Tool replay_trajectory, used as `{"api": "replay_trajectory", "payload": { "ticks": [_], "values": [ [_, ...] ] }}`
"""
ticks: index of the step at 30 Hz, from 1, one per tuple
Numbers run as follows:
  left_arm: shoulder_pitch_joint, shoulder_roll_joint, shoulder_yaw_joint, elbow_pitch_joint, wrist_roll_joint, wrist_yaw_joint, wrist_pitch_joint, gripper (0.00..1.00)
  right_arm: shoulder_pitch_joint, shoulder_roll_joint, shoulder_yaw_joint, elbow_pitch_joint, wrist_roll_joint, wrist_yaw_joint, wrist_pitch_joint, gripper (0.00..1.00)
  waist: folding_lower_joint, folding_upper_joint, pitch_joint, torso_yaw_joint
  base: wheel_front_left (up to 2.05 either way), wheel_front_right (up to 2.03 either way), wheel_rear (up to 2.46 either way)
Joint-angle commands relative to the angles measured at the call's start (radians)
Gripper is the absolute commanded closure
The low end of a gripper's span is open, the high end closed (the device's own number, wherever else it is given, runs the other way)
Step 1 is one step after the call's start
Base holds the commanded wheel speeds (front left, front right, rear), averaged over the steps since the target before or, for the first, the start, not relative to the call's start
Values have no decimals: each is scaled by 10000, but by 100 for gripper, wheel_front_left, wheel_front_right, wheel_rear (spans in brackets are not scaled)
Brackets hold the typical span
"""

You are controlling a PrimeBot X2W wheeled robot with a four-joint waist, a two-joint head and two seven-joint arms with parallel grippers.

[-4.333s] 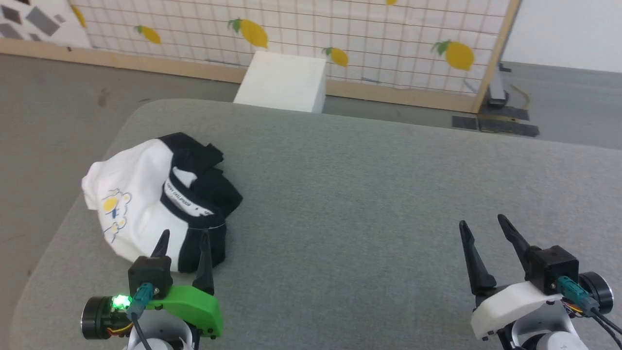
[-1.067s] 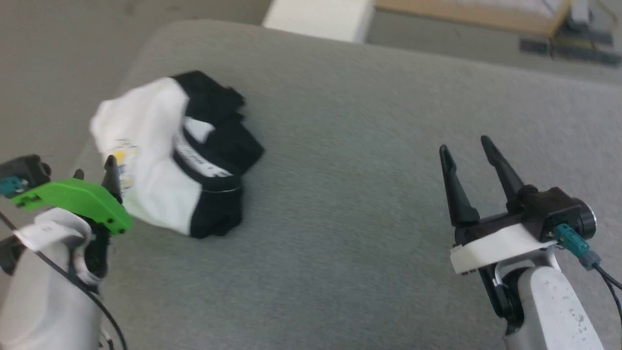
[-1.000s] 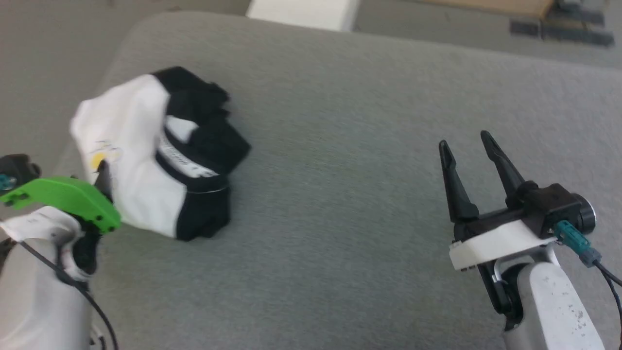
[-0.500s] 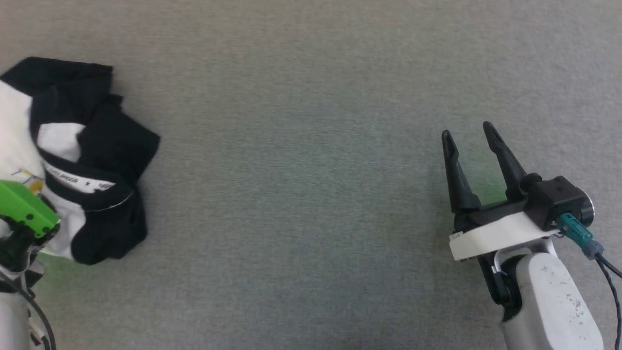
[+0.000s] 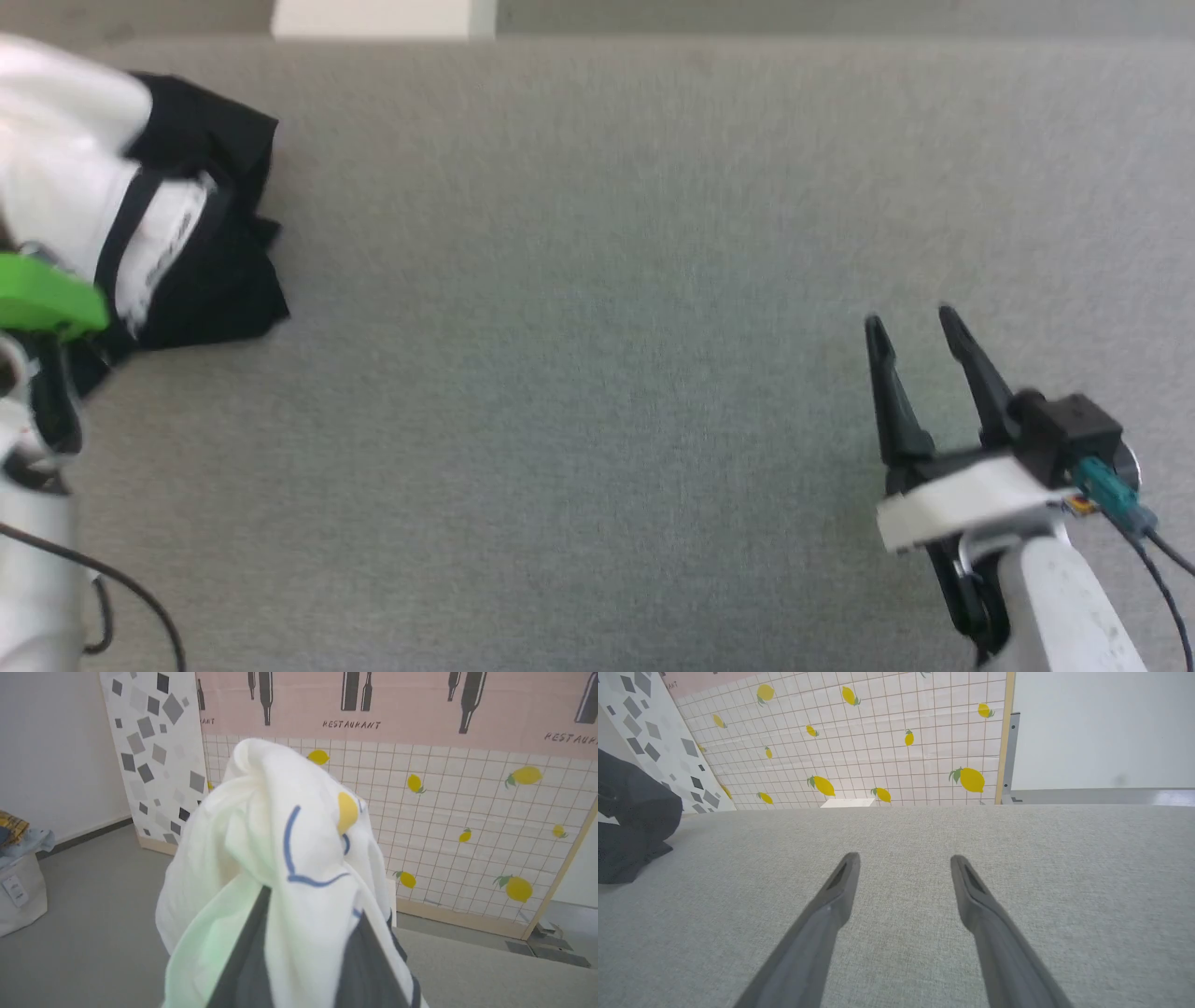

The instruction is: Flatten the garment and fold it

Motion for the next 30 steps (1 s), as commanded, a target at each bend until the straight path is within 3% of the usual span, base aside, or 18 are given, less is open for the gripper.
{"api": "replay_trajectory", "payload": {
  "ticks": [1,8,16,24,30],
  "values": [
    [-235,-3,-203,-243,237,-74,-222,100,230,1,-104,20,77,-17,-54,0,-1,0,-1588,151,0,0,0],
    [-852,-712,-1626,-1510,801,-278,-390,100,959,1,-786,-118,-66,-17,124,0,-1,0,-2396,-601,0,0,0],
    [-1834,-2436,-3450,-1430,438,-826,-25,100,1296,1,-1076,-545,-126,-17,436,0,-1,0,-2608,-1697,0,0,0],
    [-1890,-3583,-5115,294,-62,-1484,457,100,1299,1,-826,-709,-39,-17,572,0,-1,0,-2383,-2735,0,0,0],
    [-964,-3771,-6408,2732,-524,-1736,2301,100,1241,1,-880,-808,30,-17,558,0,-1,0,-2035,-3166,0,0,0]
  ]
}}
